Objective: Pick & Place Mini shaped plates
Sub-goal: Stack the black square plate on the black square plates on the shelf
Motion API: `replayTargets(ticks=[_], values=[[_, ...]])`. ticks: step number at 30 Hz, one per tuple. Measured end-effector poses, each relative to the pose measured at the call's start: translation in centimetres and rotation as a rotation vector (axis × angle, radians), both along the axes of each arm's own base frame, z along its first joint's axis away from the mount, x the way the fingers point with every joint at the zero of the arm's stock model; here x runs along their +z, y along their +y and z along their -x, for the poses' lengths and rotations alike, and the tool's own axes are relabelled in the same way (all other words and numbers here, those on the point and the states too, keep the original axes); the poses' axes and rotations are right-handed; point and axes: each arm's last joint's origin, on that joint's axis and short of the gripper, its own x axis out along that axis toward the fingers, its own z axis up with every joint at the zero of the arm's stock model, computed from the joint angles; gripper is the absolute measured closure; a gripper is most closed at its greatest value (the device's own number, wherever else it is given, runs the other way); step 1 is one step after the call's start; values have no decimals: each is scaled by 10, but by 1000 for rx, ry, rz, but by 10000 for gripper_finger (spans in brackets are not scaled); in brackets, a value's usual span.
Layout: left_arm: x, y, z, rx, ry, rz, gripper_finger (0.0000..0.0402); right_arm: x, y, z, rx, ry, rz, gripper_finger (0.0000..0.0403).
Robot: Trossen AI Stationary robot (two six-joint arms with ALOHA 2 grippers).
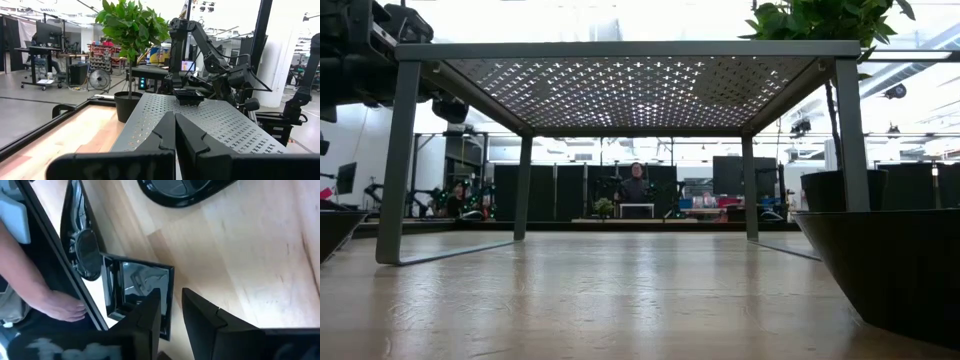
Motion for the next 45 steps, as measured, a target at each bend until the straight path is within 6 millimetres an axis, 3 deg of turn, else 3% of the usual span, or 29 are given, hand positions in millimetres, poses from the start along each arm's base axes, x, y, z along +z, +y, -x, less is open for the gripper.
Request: replayTargets(ticks=[22,45], values=[[0,0,0,0,0,0,401,-3,1,1,1,22,2,303],[0,0,0,0,1,0,401,-10,3,-2,-9,18,18,334]])
